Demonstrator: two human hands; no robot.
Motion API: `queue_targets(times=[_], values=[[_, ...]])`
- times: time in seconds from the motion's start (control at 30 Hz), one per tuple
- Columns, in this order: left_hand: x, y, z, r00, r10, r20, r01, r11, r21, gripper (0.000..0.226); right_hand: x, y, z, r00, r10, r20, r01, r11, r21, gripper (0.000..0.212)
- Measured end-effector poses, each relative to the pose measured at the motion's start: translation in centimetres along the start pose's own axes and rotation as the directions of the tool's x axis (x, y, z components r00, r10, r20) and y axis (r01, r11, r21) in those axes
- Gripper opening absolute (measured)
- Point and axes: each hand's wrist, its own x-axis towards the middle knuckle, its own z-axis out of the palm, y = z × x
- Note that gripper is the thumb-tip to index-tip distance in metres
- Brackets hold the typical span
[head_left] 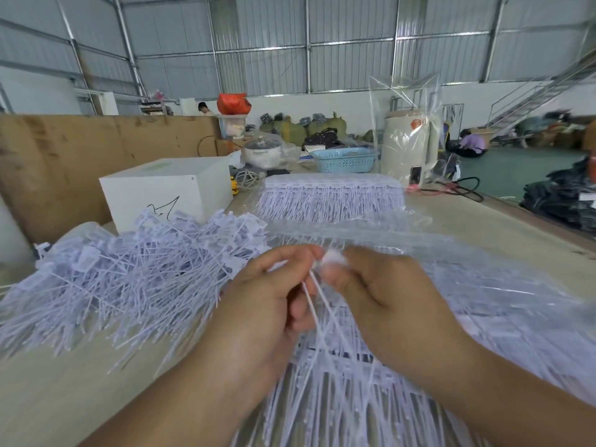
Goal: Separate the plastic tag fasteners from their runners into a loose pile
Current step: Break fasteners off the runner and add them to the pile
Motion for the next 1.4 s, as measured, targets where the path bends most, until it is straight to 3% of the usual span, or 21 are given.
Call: queue_targets(times=[0.1, 0.2, 0.27, 0.33, 0.43, 0.6, 0.73, 0.83, 0.9, 0.97, 1.07, 1.17, 1.23, 1.4], values=[[0.5, 0.6, -1.2, 0.999, -0.04, -0.027, 0.037, 0.993, -0.111, 0.014, 0.5, 0.5, -1.3, 0.987, 0.08, -0.14, -0.057, 0.985, 0.161, 0.043], [0.9, 0.7, -2.1, 0.999, -0.034, 0.017, 0.033, 0.999, 0.03, 0.015, 0.1, 0.8, -1.6, 0.997, 0.003, 0.083, -0.015, 0.989, 0.147, 0.031], [0.5, 0.3, -1.8, 0.996, -0.03, 0.084, 0.017, 0.988, 0.152, 0.018, -0.3, 0.4, -1.0, 0.971, -0.074, 0.228, 0.056, 0.995, 0.085, 0.031], [0.0, 0.0, -1.2, 0.988, -0.028, 0.15, -0.009, 0.97, 0.243, 0.016, -0.4, -0.2, -0.7, 0.947, -0.149, 0.283, 0.166, 0.985, -0.037, 0.044], [-0.3, 0.3, -0.8, 0.98, 0.018, 0.197, -0.08, 0.947, 0.312, 0.016, -0.4, -1.1, -1.2, 0.945, -0.228, 0.235, 0.275, 0.941, -0.196, 0.052], [-0.7, 1.1, -1.0, 0.978, 0.029, 0.208, -0.08, 0.967, 0.243, 0.034, -0.6, -2.4, -1.6, 0.918, -0.347, 0.191, 0.394, 0.847, -0.357, 0.052], [-0.8, 1.3, -1.3, 0.951, 0.05, 0.304, -0.148, 0.939, 0.309, 0.032, -0.4, -2.6, -1.6, 0.941, -0.237, 0.241, 0.305, 0.904, -0.301, 0.074], [-0.4, 1.2, -1.3, 0.955, 0.084, 0.283, -0.188, 0.912, 0.364, 0.017, -0.6, -0.9, -1.5, 0.949, -0.126, 0.29, 0.167, 0.978, -0.121, 0.08], [-0.1, 1.3, -1.6, 0.965, 0.113, 0.238, -0.196, 0.912, 0.361, 0.011, -0.3, -0.4, -1.9, 0.942, -0.095, 0.322, 0.102, 0.995, -0.007, 0.062], [0.2, 1.6, -2.0, 0.974, 0.113, 0.198, -0.18, 0.914, 0.362, 0.016, -0.2, -0.1, -2.3, 0.939, -0.059, 0.339, 0.032, 0.996, 0.087, 0.023], [0.2, 1.6, -2.1, 0.977, 0.055, 0.205, -0.128, 0.922, 0.365, 0.03, 0.0, 0.2, -2.4, 0.923, -0.019, 0.384, -0.043, 0.987, 0.153, 0.036], [0.1, 1.2, -1.6, 0.986, -0.026, 0.163, -0.018, 0.965, 0.263, 0.034, 0.3, 0.2, -2.4, 0.913, 0.022, 0.408, -0.136, 0.959, 0.251, 0.026], [0.1, 1.1, -1.3, 0.988, -0.092, 0.123, 0.074, 0.987, 0.14, 0.029, 0.3, 0.3, -2.1, 0.924, 0.043, 0.379, -0.148, 0.957, 0.251, 0.031], [0.0, 0.5, 0.1, 0.996, -0.081, 0.037, 0.084, 0.991, -0.105, 0.02, 0.0, -0.3, -0.8, 0.989, 0.098, 0.114, -0.129, 0.943, 0.307, 0.028]])
